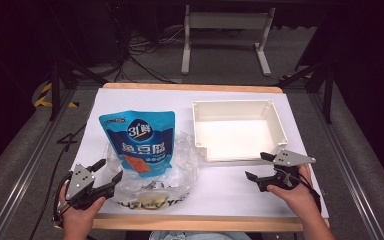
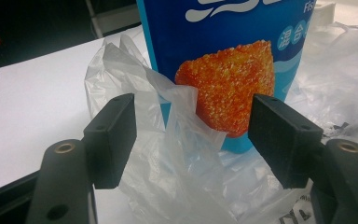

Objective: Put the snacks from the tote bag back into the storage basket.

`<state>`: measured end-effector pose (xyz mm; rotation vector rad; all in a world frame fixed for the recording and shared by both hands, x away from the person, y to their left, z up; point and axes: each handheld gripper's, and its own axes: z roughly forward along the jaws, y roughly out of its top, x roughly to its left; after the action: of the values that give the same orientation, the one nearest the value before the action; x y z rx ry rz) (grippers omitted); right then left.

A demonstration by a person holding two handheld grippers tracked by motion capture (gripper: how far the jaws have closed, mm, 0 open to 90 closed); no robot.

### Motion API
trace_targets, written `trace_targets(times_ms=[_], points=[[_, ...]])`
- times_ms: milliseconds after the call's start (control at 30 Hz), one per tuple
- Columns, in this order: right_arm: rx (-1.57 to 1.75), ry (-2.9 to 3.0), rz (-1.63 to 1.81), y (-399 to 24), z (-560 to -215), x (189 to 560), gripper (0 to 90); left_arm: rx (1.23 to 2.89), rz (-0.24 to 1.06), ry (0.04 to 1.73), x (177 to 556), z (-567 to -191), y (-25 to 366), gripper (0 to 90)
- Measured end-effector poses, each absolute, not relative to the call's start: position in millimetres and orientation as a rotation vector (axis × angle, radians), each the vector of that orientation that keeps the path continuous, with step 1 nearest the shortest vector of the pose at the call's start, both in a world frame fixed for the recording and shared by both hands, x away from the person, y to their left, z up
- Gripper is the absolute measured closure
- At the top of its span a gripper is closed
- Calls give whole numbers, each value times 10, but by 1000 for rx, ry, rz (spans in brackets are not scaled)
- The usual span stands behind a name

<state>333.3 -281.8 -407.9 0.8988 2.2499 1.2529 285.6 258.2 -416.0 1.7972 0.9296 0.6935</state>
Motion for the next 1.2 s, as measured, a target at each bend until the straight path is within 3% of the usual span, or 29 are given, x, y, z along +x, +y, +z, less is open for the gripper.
trace_targets(times_ms=[833, 1200], points=[[794, 2205, 1359, -2873, -3977, 3277, 130, 1726, 653, 913, 2848, -4129, 2648, 318], [756, 2208, 1479, -2788, -3924, 3251, 61, 1730, 659, 918, 2858, -4134, 2639, 317]])
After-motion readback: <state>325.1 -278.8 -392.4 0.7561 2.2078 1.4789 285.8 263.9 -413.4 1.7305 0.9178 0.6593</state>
